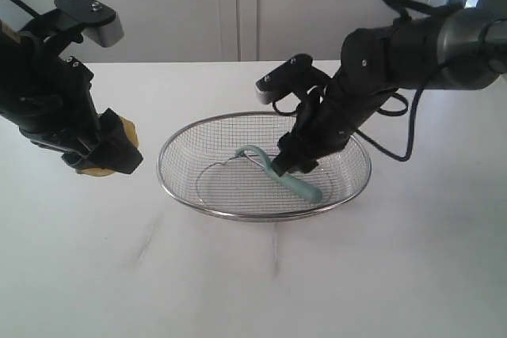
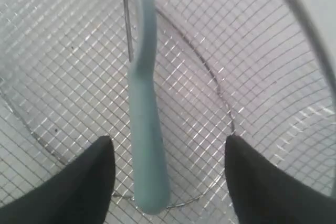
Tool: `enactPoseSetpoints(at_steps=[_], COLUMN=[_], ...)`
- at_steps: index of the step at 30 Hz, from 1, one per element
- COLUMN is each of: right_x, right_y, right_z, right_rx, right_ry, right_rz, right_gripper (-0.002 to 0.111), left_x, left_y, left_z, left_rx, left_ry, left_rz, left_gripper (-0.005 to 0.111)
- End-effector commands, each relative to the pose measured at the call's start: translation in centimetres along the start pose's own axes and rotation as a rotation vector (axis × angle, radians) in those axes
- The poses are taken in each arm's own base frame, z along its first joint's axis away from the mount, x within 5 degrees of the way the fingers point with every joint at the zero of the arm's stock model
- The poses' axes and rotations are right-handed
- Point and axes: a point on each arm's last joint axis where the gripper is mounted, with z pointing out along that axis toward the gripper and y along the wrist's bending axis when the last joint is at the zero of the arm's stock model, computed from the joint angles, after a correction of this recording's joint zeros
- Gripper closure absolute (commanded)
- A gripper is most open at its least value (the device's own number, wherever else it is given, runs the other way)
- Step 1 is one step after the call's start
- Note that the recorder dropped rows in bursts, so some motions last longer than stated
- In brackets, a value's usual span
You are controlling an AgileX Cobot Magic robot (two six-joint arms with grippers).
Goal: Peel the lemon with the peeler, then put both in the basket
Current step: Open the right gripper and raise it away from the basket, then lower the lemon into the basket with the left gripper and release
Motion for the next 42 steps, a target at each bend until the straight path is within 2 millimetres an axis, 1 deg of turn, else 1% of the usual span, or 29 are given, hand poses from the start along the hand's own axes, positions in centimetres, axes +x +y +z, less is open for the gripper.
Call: enactPoseSetpoints(at_steps=[1, 2, 3, 4, 5, 7, 8, 10, 12, 14, 16, 19, 35, 39, 40, 42], right_x=[-1.0, -1.0, -0.9, -0.8, -0.4, 0.4, 1.0, 1.5, 2.1, 2.2, 2.2, 2.3, 2.5, 2.6, 2.6, 2.6], right_y=[-0.1, 0.0, 0.2, 0.3, 0.6, 1.1, 1.4, 1.7, 2.0, 2.1, 2.1, 2.2, 2.5, 2.6, 2.6, 2.6], right_z=[-5.4, -6.2, -8.4, -9.4, -11.5, -14.2, -15.9, -17.3, -19.5, -20.0, -20.0, -19.9, -19.9, -19.9, -19.9, -19.9], right_rx=[0.032, 0.033, 0.034, 0.033, 0.028, 0.014, 0.006, 0.004, 0.014, 0.019, 0.014, 0.001, -0.033, -0.041, -0.043, -0.044], right_ry=[-0.093, -0.099, -0.112, -0.115, -0.114, -0.095, -0.084, -0.085, -0.119, -0.133, -0.131, -0.124, -0.094, -0.082, -0.083, -0.084], right_rz=[-0.013, -0.014, -0.018, -0.019, -0.023, -0.009, -0.002, -0.005, -0.004, -0.005, 0.006, 0.029, 0.039, 0.041, 0.042, 0.043], right_gripper=[0.05, 0.051, 0.052, 0.054, 0.057, 0.062, 0.068, 0.075, 0.09, 0.098, 0.104, 0.108, 0.108, 0.108, 0.108, 0.108], left_x=[-0.2, -0.2, -0.2, -0.2, -0.2, -0.2, -0.2, -0.3, -0.4, -0.4, -0.5, -0.6, -0.8, -1.1, -1.2, -1.6], left_y=[-0.4, -0.4, -0.4, -0.4, -0.4, -0.4, -0.4, -0.3, -0.3, -0.3, -0.3, -0.2, -0.1, 0.1, 0.2, 0.6], left_z=[-0.5, -0.5, -0.5, -0.5, -0.5, -0.5, -0.5, -0.5, -0.5, -0.5, -0.5, -0.5, -0.5, 0.3, 1.1, 1.9], left_rx=[0.013, 0.013, 0.013, 0.013, 0.013, 0.013, 0.011, 0.006, 0.001, 0.001, -0.002, -0.009, -0.014, -0.009, 0.006, 0.015], left_ry=[-0.022, -0.022, -0.022, -0.022, -0.022, -0.022, -0.024, -0.034, -0.042, -0.042, -0.048, -0.06, -0.082, -0.088, -0.073, -0.055], left_rz=[0.002, 0.002, 0.002, 0.002, 0.002, 0.002, 0.002, 0.002, 0.002, 0.002, 0.002, 0.002, -0.004, -0.007, -0.005, -0.008], left_gripper=[0.107, 0.107, 0.107, 0.107, 0.107, 0.107, 0.107, 0.107, 0.107, 0.107, 0.107, 0.107, 0.107, 0.107, 0.107, 0.107])
